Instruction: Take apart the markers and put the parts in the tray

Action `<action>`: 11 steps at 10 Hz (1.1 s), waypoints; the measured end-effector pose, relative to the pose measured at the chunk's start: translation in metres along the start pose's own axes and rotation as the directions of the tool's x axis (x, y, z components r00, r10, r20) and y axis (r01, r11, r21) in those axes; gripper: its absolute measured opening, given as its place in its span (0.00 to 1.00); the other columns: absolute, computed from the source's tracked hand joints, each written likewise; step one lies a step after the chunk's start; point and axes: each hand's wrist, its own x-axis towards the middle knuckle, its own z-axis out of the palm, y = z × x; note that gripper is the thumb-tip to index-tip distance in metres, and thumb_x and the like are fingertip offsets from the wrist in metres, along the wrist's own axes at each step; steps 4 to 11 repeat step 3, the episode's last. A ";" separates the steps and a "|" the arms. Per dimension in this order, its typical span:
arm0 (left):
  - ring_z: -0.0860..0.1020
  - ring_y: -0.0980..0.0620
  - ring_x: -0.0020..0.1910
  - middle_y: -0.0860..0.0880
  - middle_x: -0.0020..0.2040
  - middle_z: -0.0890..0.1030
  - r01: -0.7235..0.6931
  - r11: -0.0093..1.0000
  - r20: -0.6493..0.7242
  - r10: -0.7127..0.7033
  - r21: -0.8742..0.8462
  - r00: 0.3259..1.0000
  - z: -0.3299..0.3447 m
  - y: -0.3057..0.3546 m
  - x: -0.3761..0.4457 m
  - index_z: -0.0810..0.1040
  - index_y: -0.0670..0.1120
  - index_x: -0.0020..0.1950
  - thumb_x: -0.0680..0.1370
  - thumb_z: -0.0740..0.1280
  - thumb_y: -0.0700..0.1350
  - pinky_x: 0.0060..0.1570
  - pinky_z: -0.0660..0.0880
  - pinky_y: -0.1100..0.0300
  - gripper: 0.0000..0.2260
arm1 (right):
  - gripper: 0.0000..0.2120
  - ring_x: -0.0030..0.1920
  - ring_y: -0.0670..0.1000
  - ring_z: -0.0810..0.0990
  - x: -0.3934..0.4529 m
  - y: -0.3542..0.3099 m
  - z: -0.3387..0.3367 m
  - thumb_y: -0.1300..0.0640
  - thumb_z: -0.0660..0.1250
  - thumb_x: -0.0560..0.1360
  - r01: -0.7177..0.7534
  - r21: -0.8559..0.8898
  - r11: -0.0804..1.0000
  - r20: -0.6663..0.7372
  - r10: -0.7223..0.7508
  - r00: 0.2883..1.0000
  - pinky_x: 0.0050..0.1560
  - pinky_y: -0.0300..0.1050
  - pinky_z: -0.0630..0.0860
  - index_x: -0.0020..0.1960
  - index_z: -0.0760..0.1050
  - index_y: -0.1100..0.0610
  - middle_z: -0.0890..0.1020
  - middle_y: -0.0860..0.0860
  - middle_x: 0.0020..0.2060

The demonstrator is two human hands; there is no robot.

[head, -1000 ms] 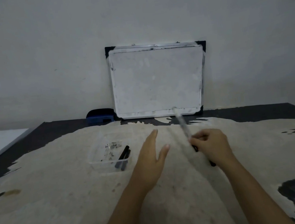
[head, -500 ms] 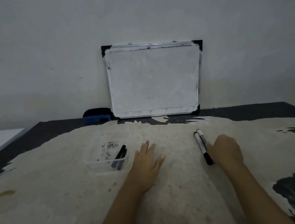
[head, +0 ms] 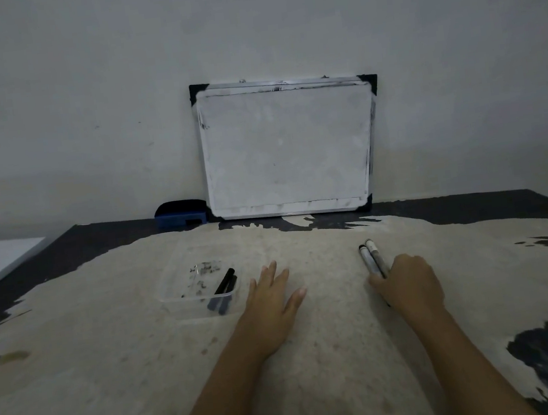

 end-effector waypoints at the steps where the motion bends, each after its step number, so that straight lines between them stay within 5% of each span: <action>1: 0.44 0.51 0.76 0.47 0.77 0.47 -0.007 1.000 -0.014 0.007 0.004 1.000 0.000 0.000 -0.001 0.52 0.47 0.75 0.80 0.50 0.55 0.73 0.40 0.54 0.25 | 0.23 0.54 0.57 0.74 -0.002 -0.002 0.002 0.43 0.64 0.73 0.088 -0.128 0.988 -0.015 -0.091 0.996 0.53 0.50 0.73 0.58 0.73 0.62 0.75 0.58 0.54; 3: 0.43 0.51 0.75 0.47 0.77 0.46 -0.009 1.000 -0.048 0.010 0.018 0.999 0.000 -0.001 0.000 0.50 0.46 0.75 0.80 0.50 0.56 0.74 0.41 0.54 0.26 | 0.32 0.70 0.56 0.63 -0.006 -0.006 0.012 0.42 0.60 0.75 0.235 -0.116 0.965 0.013 -0.235 0.972 0.69 0.52 0.61 0.74 0.56 0.56 0.64 0.55 0.71; 11: 0.43 0.51 0.75 0.47 0.77 0.46 -0.009 1.000 -0.048 0.010 0.018 0.999 0.000 -0.001 0.000 0.50 0.46 0.75 0.80 0.50 0.56 0.74 0.41 0.54 0.26 | 0.32 0.70 0.56 0.63 -0.006 -0.006 0.012 0.42 0.60 0.75 0.235 -0.116 0.965 0.013 -0.235 0.972 0.69 0.52 0.61 0.74 0.56 0.56 0.64 0.55 0.71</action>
